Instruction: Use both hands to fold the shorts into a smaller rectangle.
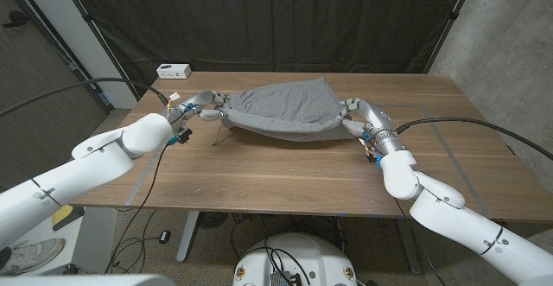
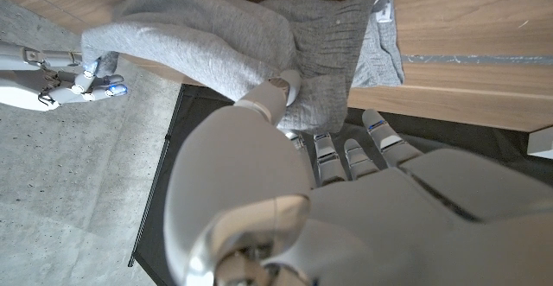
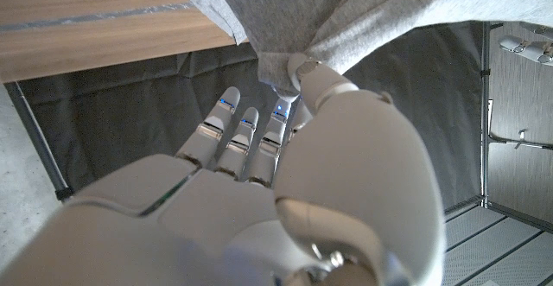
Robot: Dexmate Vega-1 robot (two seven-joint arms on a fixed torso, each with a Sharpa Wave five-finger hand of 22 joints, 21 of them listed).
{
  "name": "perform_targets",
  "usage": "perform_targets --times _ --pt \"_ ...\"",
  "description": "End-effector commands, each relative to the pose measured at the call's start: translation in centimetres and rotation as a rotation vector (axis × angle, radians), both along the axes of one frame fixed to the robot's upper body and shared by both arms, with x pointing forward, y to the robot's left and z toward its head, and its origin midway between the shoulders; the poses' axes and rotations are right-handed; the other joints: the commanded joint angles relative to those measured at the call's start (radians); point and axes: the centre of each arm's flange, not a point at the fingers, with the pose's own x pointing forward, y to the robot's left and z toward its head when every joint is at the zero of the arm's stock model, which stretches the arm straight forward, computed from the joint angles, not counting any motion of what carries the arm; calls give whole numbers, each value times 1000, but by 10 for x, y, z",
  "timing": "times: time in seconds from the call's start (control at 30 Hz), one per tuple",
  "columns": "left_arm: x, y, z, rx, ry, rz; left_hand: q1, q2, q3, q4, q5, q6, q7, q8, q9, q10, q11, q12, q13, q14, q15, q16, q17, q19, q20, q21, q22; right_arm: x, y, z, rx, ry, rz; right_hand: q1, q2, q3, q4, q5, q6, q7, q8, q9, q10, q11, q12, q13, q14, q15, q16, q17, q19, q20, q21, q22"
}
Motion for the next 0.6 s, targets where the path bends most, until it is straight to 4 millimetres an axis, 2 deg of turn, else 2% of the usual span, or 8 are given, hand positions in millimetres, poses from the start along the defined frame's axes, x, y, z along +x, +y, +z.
perform_targets --times 0.03,0.17,0.43,0.6 --pt "1 9 17 10 -78 84 -9 -1 8 -2 10 128 140 9 8 7 0 1 4 0 5 5 2 3 11 9 4 20 3 26 -11 -105 -57 -17 9 11 6 7 -12 -3 -2 5 -6 -4 -4 4 6 -93 -1 3 1 0 0 5" --pt "1 12 17 8 -120 120 -14 -6 12 -5 16 105 120 -9 -3 23 -15 5 4 22 4 9 -1 27 17 21 4 28 -3 31 9 -108 -72 -23 13 13 9 8 -18 -8 -1 8 -9 -5 -5 4 5 -95 -2 4 0 -1 0 5" --pt "7 19 19 -41 -141 134 -15 0 7 -4 16 99 118 -19 -15 40 -24 10 5 42 12 12 -1 45 18 31 5 44 -4 42 10 -129 -82 -31 16 17 11 9 -29 -12 0 12 -13 -5 -8 5 6 -99 -2 5 -2 -3 -1 6" --pt "11 22 22 -71 -132 121 -15 1 6 -5 16 97 120 -23 -20 43 -20 10 5 51 14 13 -1 49 21 34 5 53 -2 53 -1 -149 -81 -34 16 19 11 10 -31 -12 1 14 -14 -5 -9 5 7 -100 -3 5 -1 -3 -1 6"
